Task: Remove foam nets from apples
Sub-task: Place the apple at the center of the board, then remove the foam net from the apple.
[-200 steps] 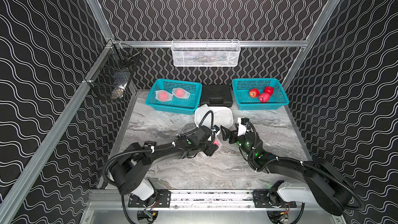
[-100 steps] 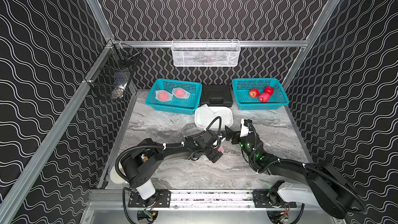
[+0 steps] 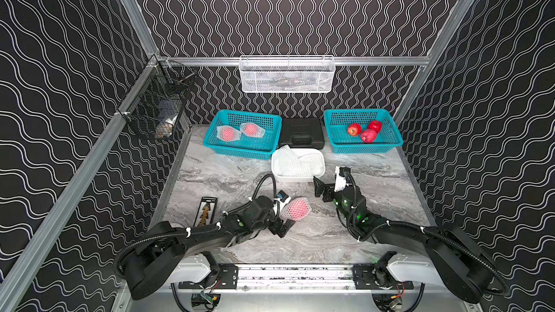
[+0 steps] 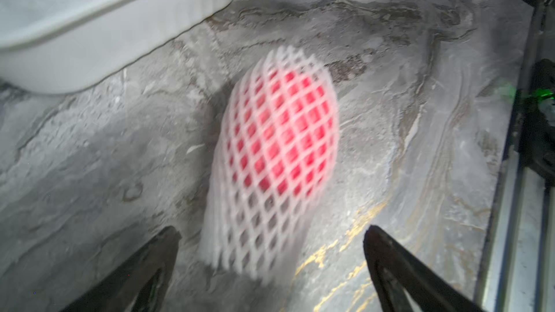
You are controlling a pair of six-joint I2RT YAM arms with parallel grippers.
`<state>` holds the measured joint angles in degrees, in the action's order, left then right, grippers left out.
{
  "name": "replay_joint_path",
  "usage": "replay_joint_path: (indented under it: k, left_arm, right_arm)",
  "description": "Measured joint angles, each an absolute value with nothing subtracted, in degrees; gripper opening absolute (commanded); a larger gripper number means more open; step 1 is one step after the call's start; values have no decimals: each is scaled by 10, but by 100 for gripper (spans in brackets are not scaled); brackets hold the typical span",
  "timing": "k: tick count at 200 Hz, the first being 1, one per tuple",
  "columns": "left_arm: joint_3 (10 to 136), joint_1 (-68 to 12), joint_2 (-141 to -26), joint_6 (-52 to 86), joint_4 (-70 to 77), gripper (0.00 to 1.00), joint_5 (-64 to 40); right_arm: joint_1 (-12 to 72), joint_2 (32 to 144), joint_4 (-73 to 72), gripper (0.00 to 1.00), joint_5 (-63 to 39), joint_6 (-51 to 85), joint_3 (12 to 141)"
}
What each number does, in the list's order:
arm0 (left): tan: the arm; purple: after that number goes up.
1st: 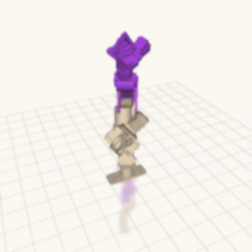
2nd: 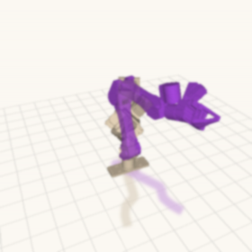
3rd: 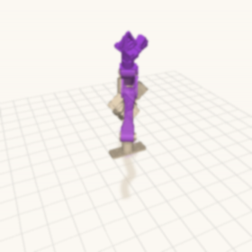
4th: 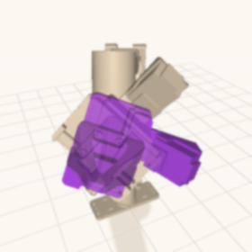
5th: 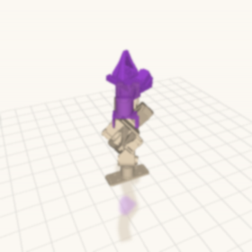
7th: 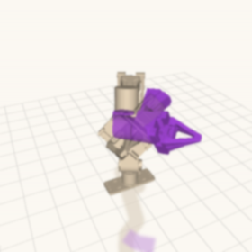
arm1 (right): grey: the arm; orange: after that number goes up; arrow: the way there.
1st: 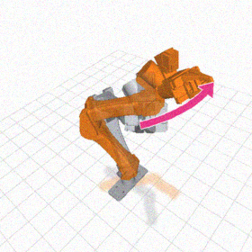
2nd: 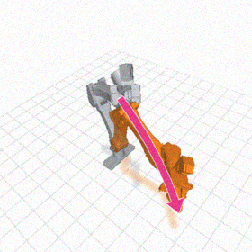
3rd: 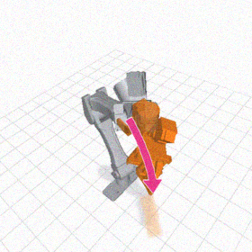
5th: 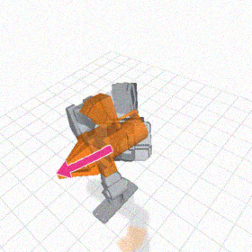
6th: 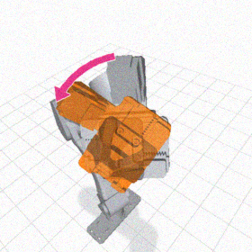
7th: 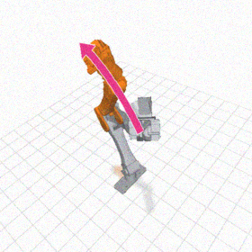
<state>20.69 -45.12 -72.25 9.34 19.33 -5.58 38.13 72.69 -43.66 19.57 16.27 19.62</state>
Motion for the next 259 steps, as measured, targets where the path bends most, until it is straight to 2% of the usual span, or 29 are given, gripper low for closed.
replay_joint_path:
  k: [89,133,166,186,201,219,259]
  left_arm:
    - [165,-399,-853,107,410,99,-91]
    - [166,-396,-889,105,458,68,-138]
    - [164,-396,-890,103,472,36,-161]
    - [166,-396,-880,102,465,35,-168]
    - [169,-396,-864,102,455,22,-171]
    - [178,-396,-835,102,429,12,-171]
    - [227,-396,-772,103,310,7,-159]
  right_arm:
    - [381,719,-440,100,174,165,194]
    - [381,717,-436,100,173,165,196]
    - [381,717,-434,100,173,166,200]
    - [381,718,-432,100,173,169,202]
    - [381,720,-432,100,173,169,203]
    - [381,722,-431,100,173,170,203]
    - [381,725,-429,100,173,171,204]
